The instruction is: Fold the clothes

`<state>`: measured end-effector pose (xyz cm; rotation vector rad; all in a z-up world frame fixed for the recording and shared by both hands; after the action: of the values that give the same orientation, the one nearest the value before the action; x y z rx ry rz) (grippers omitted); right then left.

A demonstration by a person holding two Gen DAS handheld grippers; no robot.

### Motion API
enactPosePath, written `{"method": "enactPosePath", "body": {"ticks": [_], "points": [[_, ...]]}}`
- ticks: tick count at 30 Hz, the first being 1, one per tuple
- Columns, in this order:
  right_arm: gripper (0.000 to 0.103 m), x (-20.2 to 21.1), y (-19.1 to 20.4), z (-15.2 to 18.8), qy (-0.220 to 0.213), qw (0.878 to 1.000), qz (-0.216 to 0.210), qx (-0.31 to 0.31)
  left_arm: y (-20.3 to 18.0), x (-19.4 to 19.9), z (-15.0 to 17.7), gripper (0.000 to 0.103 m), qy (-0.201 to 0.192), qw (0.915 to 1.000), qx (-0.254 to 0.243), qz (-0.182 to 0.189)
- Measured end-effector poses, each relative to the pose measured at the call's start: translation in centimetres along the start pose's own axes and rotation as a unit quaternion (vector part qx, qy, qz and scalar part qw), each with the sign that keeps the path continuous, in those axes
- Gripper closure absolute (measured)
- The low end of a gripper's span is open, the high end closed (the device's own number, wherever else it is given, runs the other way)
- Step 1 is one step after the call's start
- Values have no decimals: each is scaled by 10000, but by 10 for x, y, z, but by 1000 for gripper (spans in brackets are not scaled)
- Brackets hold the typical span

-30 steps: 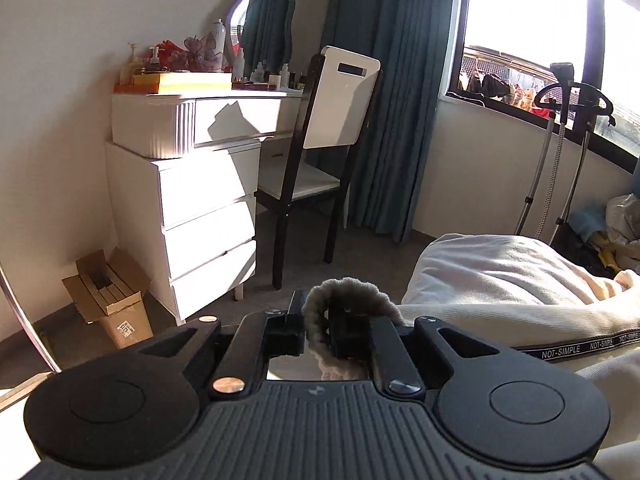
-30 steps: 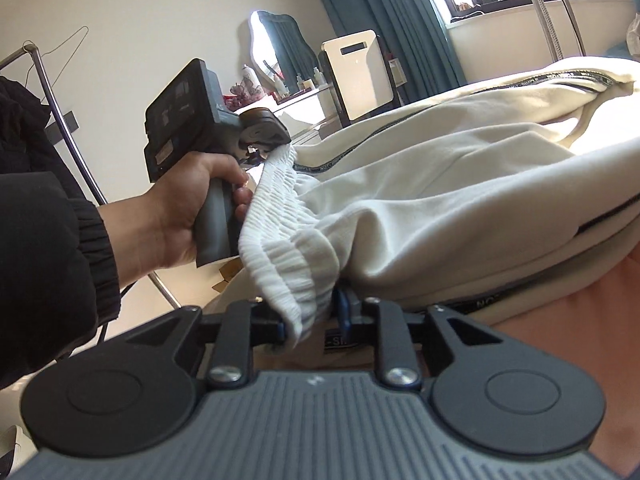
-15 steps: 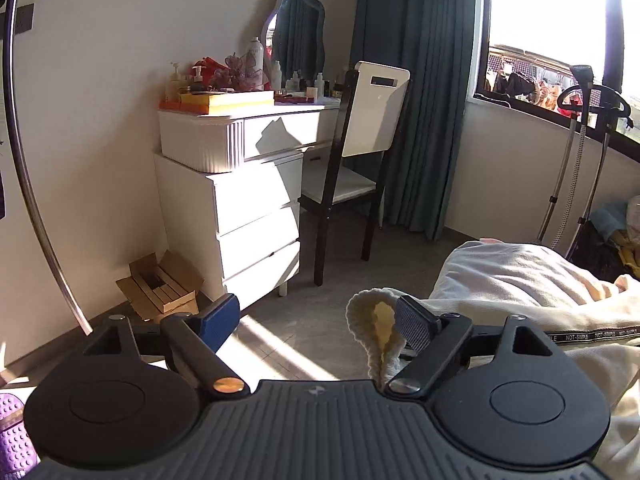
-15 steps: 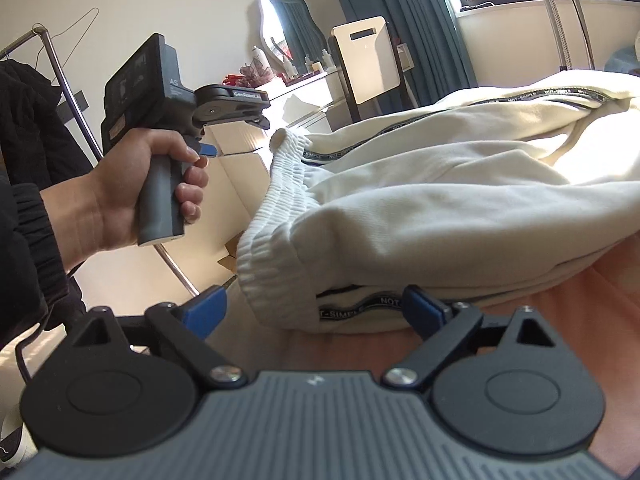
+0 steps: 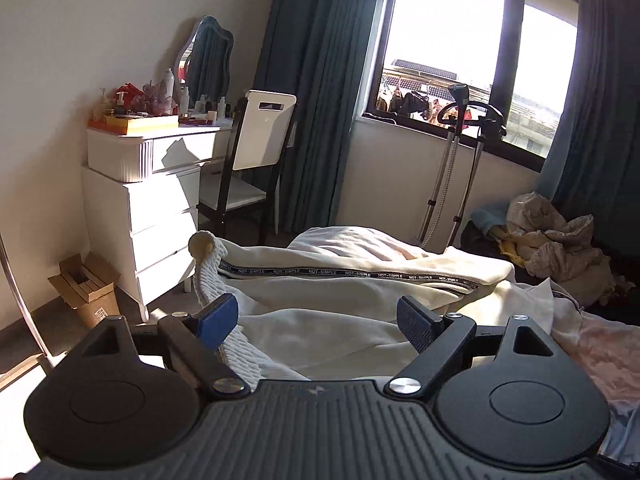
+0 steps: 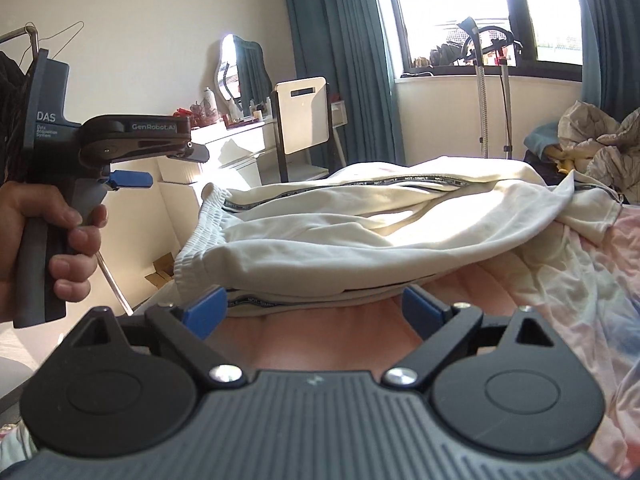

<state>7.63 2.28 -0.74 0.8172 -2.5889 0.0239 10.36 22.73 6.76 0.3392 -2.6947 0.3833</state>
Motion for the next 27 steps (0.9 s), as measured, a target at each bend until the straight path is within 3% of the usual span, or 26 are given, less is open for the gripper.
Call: {"method": "enactPosePath", "body": {"ticks": [7,14,20,27], "points": [[8,60,-53,8,-167,9985,514,-53,-70,30,51,14,28,9990,-284,340],[8,93,-111,27,-276,9952,941,-23,-118,38,91,14,-15,9976,-494,492],[8,112,-156,40,-606,9902,1245,-201,-149,46,109,14,-292,9940,-853,616],[9,122,-169,50,-733,9878,1245,-579,-162,34,138,14,-129,9918,-1020,758]]}}
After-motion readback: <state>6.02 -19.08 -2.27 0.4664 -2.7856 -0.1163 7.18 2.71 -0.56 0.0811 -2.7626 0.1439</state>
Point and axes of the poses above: each gripper's, at about its wrist camera, not at the fingertips, and x roughly against the way its jaws point, y to its left, z to its underside, the point moved 9 cm from there along -x, roughly the way its jaws point, and after that the axes turned 5 degrees about x, right-handed, at the moved point
